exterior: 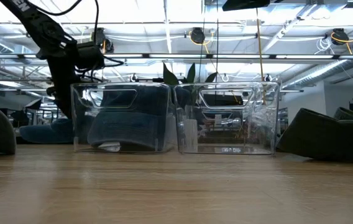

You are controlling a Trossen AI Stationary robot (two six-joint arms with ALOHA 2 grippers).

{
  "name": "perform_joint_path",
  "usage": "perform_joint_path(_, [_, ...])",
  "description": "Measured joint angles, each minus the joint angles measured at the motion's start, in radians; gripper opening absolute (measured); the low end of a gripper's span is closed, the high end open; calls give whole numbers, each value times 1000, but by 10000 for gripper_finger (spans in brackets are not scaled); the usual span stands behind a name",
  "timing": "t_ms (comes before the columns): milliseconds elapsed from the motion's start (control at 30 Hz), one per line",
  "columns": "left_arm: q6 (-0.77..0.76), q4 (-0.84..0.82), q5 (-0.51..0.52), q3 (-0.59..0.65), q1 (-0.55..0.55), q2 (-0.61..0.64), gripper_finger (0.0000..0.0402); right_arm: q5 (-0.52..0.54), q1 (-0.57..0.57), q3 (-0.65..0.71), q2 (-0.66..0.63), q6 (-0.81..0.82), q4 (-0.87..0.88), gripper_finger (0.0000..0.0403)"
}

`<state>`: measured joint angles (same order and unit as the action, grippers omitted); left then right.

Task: Pick & Place hat
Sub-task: Put the blue cap into the left transparent bin

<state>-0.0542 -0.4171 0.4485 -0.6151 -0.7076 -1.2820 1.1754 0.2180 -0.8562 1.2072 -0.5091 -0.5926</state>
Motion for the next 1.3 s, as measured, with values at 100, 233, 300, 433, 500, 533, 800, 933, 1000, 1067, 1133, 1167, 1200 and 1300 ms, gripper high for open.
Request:
perform_joint_path(100, [0, 0, -53, 0, -12, -9, 168, -1, 0, 0, 0, 0, 0, 162])
perform_joint_path(233, [-3, 0, -81, 0, -17, -9, 86, -1, 0, 0, 0, 0, 0, 160])
perform_joint_path(300, [-5, 2, -80, 0, -16, -9, 42, -1, 0, 0, 0, 0, 0, 160])
perform_joint_path(433, [-33, 9, -69, 0, -18, -8, 11, -1, 0, 0, 0, 0, 0, 160])
perform_joint_path(500, [-47, 8, -39, 1, -18, 4, 8, -1, 0, 0, 0, 13, 0, 160])
perform_joint_path(533, [-55, 10, -18, 1, -18, 11, 6, -1, 0, 0, 0, 28, 0, 160])
perform_joint_path(800, [-113, 8, 5, 1, -3, 134, 4, -1, 0, 0, 0, 28, 0, 160])
perform_joint_path(933, [-123, 8, 5, 1, 32, 213, 3, -2, 0, 0, 0, 20, 0, 160])
perform_joint_path(1000, [-132, 9, 5, 1, 50, 255, 3, -2, 0, 0, 0, 19, -1, 160])
perform_joint_path(1067, [-143, 11, 4, 1, 71, 301, 3, -2, 0, 0, 0, 27, -1, 160])
perform_joint_path(1133, [-152, 10, 5, 1, 91, 343, 2, -2, 0, 0, 0, 65, -1, 160])
perform_joint_path(1167, [-157, 11, 5, 1, 103, 365, 2, -2, 0, 0, 0, 86, -1, 160])
perform_joint_path(1200, [-159, 14, 5, 1, 113, 387, 2, -5, 0, 0, 0, 98, -1, 161])
perform_joint_path(1300, [-159, 33, 5, 1, 146, 445, 2, -51, 0, 0, 0, 101, 0, 167])
